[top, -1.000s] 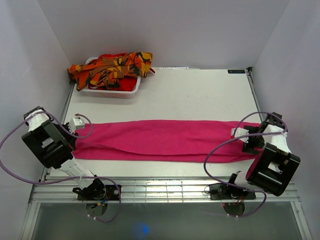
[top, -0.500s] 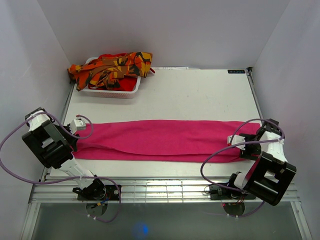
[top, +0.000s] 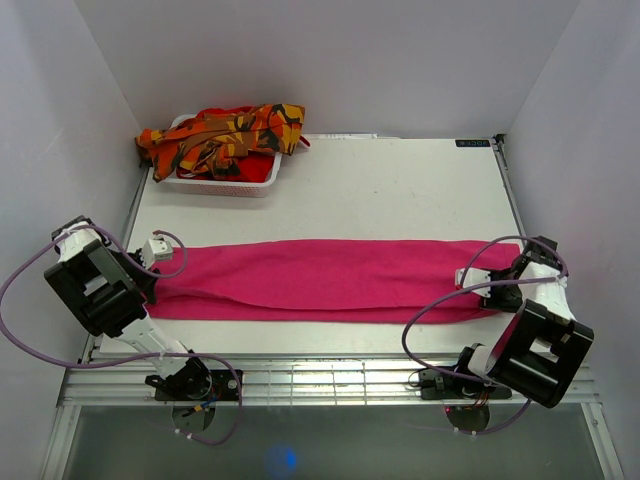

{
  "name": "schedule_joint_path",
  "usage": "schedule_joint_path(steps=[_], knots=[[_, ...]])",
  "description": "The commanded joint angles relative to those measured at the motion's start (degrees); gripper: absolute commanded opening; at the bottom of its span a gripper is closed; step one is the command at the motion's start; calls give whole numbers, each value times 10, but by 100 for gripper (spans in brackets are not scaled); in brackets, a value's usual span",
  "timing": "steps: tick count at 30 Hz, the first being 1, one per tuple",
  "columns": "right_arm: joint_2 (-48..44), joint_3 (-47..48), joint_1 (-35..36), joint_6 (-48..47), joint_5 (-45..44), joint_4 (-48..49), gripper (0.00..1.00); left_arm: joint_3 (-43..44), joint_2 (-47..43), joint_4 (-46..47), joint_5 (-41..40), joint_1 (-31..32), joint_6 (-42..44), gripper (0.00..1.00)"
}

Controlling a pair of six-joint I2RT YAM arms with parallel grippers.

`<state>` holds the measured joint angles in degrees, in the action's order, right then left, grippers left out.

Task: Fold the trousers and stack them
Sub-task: Fold the trousers

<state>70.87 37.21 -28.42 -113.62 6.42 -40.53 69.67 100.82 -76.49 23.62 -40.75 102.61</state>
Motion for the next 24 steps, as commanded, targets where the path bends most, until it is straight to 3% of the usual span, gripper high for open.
schedule_joint_path(steps=[1, 14, 17, 20, 22, 24], knots=[[6, 44, 2, -37, 22, -23, 56, -2, -24, -16, 26, 2, 13, 62], [24, 43, 5, -28, 9, -18, 56, 1, -18, -17, 28, 2, 11, 61], [24, 28, 6, -28, 6, -6, 47, 1, -19, -17, 27, 2, 9, 56], [21, 23, 7, -28, 4, 1, 31, -8, -25, -16, 17, 2, 15, 47], [22, 25, 7, -24, 4, -1, 15, -15, -30, -9, 6, 2, 19, 42], [24, 33, 7, -16, 3, 0, 8, -19, -34, -4, -1, 3, 25, 35]])
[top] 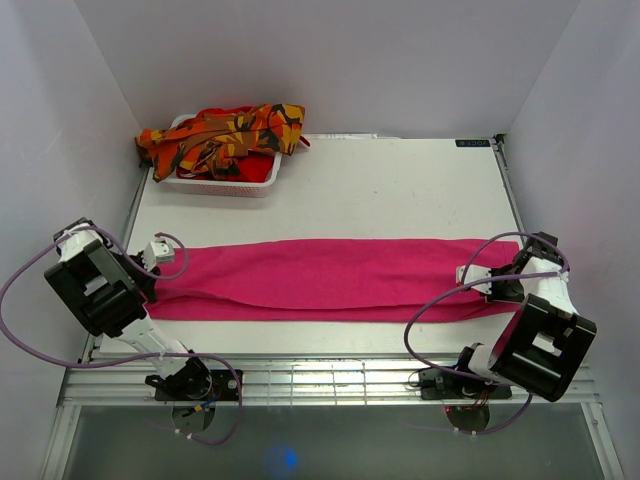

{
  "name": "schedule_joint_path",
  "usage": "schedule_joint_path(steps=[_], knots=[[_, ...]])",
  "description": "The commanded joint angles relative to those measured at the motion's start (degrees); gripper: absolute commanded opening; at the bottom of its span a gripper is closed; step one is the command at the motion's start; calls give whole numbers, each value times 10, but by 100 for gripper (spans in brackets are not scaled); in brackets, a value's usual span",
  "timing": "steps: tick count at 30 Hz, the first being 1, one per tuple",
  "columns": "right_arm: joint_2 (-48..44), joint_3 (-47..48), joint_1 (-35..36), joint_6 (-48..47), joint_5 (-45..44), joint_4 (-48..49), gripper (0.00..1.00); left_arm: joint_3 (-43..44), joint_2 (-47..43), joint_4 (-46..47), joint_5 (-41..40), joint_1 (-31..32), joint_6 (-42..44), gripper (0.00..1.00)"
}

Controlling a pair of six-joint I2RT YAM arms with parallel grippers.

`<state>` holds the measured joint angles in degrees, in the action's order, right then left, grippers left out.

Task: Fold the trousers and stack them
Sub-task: Fold the trousers

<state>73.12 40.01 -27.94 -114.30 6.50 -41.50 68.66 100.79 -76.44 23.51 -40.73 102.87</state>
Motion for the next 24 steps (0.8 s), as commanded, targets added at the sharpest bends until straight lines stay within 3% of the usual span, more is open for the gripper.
schedule_joint_path(steps=[1, 6, 7, 9, 13, 21, 24], knots=[[3, 8, 3, -7, 2, 9, 8, -10, -35, -4, -6, 3, 24, 33], [12, 31, 3, 8, 9, -4, 8, -14, -38, 6, -26, 6, 35, 17], [13, 38, 3, 14, 12, -6, 8, -14, -39, 8, -29, 7, 36, 8], [16, 47, 3, 21, 20, -10, 8, -8, -42, 21, -31, 8, 36, 0], [31, 81, 3, 50, 36, -11, 8, 36, -43, 68, -4, 12, 12, 0], [103, 225, 3, 129, 59, -72, 8, 255, -32, 163, 116, 33, -113, 0], [83, 212, -2, 110, 58, -82, 8, 250, -59, 165, 131, 25, -113, 0]])
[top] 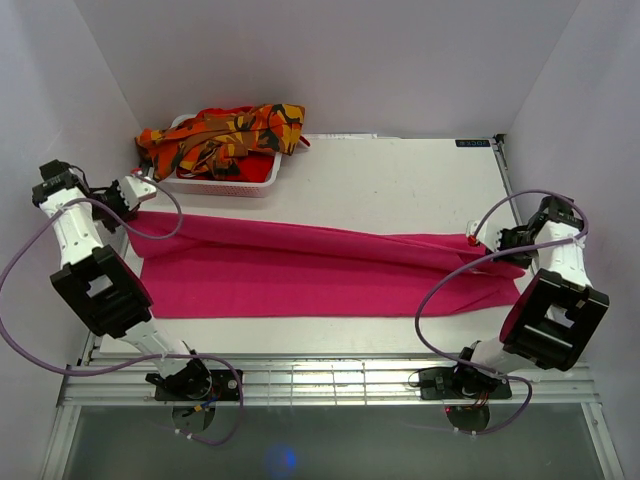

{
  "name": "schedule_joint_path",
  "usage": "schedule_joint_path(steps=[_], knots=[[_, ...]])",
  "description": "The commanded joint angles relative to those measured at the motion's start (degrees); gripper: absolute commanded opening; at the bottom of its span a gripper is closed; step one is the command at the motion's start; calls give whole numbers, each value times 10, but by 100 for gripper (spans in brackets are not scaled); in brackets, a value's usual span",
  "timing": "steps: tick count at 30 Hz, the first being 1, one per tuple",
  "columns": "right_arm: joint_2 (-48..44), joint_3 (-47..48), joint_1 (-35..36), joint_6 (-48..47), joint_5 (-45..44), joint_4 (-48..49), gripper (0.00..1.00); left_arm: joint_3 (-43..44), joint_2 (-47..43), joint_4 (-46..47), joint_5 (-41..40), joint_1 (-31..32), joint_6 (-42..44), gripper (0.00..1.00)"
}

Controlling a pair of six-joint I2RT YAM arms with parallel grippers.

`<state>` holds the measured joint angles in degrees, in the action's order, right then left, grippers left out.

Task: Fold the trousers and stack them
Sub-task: Fold the trousers

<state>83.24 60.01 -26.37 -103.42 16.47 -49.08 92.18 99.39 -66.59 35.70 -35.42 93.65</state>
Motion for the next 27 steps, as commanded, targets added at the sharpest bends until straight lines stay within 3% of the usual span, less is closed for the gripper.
schedule_joint_path(steps=[1, 6, 7, 11, 14, 20, 27], knots=[[-26, 4, -19, -8, -43, -8, 8, -2, -59, 66, 17, -36, -7, 0], [-76, -68, -45, -71, -63, 0, 8, -186, -150, 75, -14, -111, 152, 0], [-83, -95, -47, -80, -67, 13, 8, -256, -155, 87, -30, -119, 166, 0], [-92, -158, -49, -100, -93, 40, 8, -388, -141, 152, -144, -141, 196, 0], [-100, -193, -49, -117, -114, 69, 8, -441, -114, 184, -173, -145, 188, 0], [-93, -202, -49, -116, -123, 80, 8, -452, -86, 219, -186, -145, 167, 0], [-80, -173, -49, -102, -118, 80, 8, -355, -83, 161, -126, -145, 133, 0]])
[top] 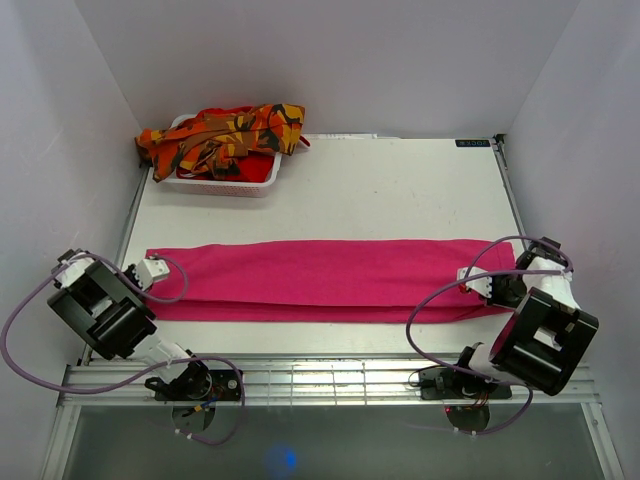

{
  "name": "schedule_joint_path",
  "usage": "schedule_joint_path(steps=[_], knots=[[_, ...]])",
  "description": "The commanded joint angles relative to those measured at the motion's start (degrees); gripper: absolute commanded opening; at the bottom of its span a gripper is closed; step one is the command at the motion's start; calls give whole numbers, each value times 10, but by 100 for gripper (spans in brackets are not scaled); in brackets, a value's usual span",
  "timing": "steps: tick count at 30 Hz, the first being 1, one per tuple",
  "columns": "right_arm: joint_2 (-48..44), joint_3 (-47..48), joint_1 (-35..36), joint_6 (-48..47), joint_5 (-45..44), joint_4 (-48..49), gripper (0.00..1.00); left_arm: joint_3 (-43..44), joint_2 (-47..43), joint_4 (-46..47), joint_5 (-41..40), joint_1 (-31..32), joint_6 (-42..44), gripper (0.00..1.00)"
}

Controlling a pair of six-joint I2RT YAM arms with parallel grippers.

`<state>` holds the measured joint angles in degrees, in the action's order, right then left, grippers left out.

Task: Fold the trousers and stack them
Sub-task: Fold the trousers

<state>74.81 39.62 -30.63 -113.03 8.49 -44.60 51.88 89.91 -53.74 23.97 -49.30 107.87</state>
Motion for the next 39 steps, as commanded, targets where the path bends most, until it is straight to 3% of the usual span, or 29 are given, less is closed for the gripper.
schedule_joint_path(steps=[1, 7, 13, 17, 18, 20, 21, 24, 29, 31, 33, 39], knots=[[7, 37, -7, 1, -39, 27, 8, 90, 11, 15, 0, -6, -13, 0], [6, 48, -7, 1, -35, 15, 8, 168, -2, -71, 21, -17, 9, 0], [-2, 22, -7, -4, -44, 20, 8, 102, -13, -67, -37, -32, 52, 0], [-11, 1, -7, -18, -53, 27, 8, 30, 12, -4, -89, -33, 51, 0], [-13, -8, -7, -24, -55, 30, 8, 17, 17, -1, -93, -33, 47, 24], [-22, -12, -7, -26, -54, 33, 14, 22, 18, -16, -72, -33, 34, 42], [-25, -11, -7, -26, -50, 33, 18, 44, 12, -32, -56, -33, 33, 83], [-32, -6, -7, -24, -42, 23, 42, 99, 0, -121, 19, -34, 30, 98], [-17, 36, -7, 19, -25, 2, 65, 256, 11, -206, 162, -33, -42, 98], [5, 91, -6, 46, 0, -28, 72, 290, 42, -218, 175, -26, -90, 93], [16, 127, -3, 80, 24, -78, 89, 314, 63, -243, 174, -19, -97, 85], [7, 169, 0, 92, 29, -110, 91, 329, 131, -263, 177, -8, -113, 71]])
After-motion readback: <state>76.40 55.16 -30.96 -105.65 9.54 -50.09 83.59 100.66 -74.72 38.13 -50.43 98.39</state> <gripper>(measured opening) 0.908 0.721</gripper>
